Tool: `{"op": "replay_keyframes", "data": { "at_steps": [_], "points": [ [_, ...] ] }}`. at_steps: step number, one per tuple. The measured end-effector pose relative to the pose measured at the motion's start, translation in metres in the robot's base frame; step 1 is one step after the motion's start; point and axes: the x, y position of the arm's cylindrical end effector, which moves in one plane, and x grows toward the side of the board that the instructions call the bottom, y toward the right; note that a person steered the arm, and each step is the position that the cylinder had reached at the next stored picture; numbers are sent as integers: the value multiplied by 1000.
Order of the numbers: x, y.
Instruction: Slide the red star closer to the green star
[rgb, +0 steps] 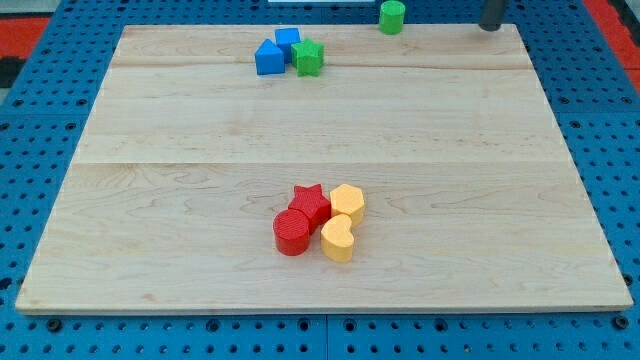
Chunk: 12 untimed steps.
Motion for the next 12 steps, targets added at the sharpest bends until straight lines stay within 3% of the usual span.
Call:
{"op": "replay_keyframes", "data": {
  "at_steps": [1,2,3,4,5,7,9,10,12],
  "points": [
    [8,-29],
    [86,-27],
    [151,-63],
    [171,-119],
    [171,-128],
    [171,-128],
    [213,-105],
    [245,-93],
    [381,-75]
  ]
}}
